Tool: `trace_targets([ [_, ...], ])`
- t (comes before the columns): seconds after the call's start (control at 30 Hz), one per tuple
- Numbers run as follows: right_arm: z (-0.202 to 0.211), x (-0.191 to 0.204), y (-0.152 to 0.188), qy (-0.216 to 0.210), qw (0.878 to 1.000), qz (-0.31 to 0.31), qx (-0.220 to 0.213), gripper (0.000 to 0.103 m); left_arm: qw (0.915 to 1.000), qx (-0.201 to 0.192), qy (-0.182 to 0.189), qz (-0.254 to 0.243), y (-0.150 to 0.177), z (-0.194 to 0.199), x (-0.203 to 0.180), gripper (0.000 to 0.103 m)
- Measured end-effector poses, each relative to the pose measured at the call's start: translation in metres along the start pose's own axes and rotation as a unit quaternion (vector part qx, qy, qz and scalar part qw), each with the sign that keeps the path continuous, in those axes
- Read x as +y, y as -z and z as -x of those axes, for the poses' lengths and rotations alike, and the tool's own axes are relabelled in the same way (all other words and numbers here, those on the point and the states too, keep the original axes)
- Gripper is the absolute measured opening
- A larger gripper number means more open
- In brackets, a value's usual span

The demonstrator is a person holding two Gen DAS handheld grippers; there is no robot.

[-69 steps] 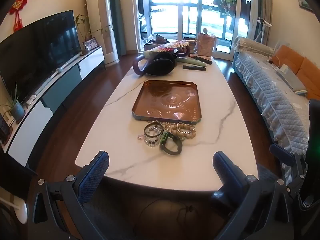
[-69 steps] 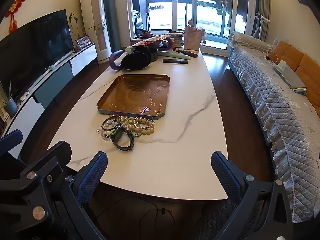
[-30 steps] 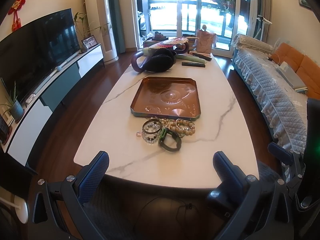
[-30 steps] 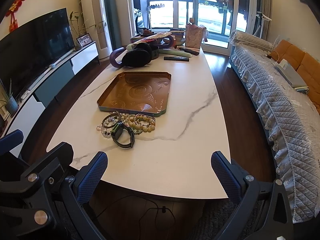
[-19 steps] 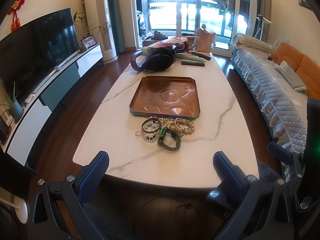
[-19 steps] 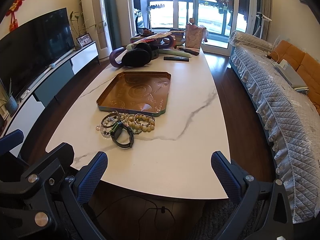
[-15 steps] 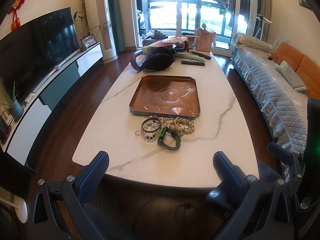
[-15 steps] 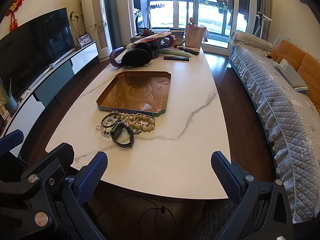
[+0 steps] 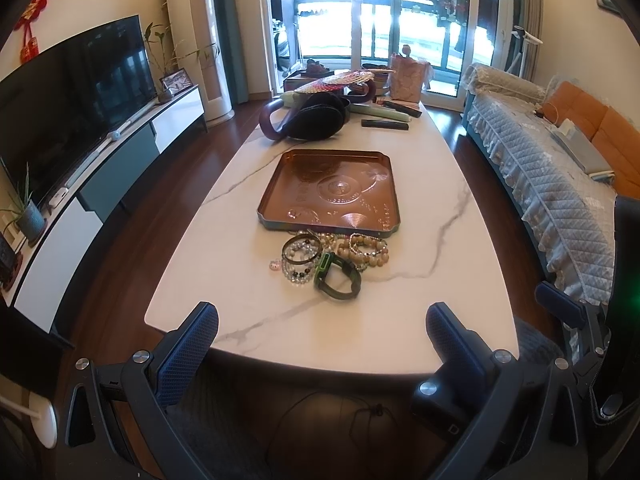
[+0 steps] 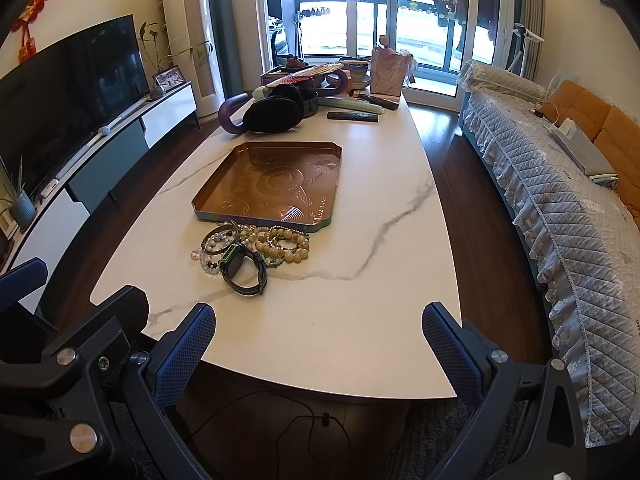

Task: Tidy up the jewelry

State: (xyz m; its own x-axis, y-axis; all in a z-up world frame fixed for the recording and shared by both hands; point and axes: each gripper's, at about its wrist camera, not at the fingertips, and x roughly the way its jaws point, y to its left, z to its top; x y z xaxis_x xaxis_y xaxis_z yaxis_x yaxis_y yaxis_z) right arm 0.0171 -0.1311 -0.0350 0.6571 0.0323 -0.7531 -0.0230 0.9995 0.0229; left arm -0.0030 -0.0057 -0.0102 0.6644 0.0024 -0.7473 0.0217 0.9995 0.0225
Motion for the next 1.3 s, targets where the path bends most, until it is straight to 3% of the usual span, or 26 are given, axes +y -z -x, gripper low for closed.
trace_targets([
  [0.63,-0.007,0.000,0.004,-0.004,1.000,0.000,0.003,0.103,1.0000,0.001,0.000,0.000,0.000,-0.001,-0.001,0.103],
  [0.9,-0.029,0.002,0.006,-0.013,1.000,-0.003,0.011,0.103,1.0000,0.003,0.003,-0.008,0.008,-0.023,-0.001,0.103],
  [1.03,-0.056,0.005,0.006,-0.026,1.000,0.007,0.005,0.103,0.9992,0.020,0.026,0.023,0.014,-0.061,0.013,0.103],
  [1.17,-0.094,0.007,0.014,-0.038,0.999,0.027,0.005,0.101,0.9993,0.031,0.008,0.021,0.017,-0.111,0.026,0.103],
  [1.3,-0.133,0.001,0.019,-0.094,0.995,0.026,0.012,0.099,0.9970,0.060,0.030,0.040,0.019,-0.157,0.050,0.103],
])
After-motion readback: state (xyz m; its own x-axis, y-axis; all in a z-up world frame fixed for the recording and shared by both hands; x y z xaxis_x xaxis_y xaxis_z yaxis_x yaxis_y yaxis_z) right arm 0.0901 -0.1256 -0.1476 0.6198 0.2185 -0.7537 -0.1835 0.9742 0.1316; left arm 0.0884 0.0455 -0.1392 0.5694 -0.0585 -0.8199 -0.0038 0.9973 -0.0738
